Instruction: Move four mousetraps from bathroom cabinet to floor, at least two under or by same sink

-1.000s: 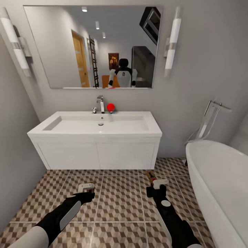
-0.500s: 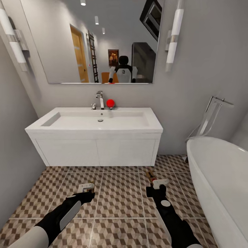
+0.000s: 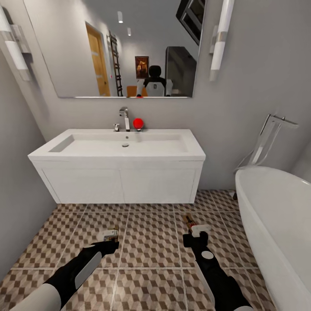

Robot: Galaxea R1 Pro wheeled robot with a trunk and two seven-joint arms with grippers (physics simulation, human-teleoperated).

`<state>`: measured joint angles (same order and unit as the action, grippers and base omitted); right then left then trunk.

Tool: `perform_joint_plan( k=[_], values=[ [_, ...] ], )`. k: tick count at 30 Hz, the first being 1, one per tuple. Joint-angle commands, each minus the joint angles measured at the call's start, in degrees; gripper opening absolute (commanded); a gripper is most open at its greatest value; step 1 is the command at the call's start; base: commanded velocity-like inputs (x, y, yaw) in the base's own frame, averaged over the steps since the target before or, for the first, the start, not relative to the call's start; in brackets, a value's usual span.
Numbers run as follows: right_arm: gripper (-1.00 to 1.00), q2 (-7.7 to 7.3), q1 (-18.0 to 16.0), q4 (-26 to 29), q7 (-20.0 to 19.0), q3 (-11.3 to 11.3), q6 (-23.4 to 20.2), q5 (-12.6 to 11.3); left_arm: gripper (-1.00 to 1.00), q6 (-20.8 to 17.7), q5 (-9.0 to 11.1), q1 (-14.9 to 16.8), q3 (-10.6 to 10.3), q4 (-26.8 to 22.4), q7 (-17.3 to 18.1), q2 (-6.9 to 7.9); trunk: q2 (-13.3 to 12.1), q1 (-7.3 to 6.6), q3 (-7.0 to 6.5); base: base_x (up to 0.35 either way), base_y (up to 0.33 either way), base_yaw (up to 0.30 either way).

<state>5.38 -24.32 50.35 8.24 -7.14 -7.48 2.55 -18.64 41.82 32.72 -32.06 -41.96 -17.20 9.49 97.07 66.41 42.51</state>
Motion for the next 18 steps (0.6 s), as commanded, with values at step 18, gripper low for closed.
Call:
perform_joint_plan(
  k=[18],
  values=[
    [-1.00,0.16,-0.02,0.10,0.37,-0.16,-0.39,0.17,-1.00,-0.08,0.54,0.06,-0.46,-0.14,-0.64,0.09,7.26,3.96,4.90,0.000,0.000,0.000]
  ],
)
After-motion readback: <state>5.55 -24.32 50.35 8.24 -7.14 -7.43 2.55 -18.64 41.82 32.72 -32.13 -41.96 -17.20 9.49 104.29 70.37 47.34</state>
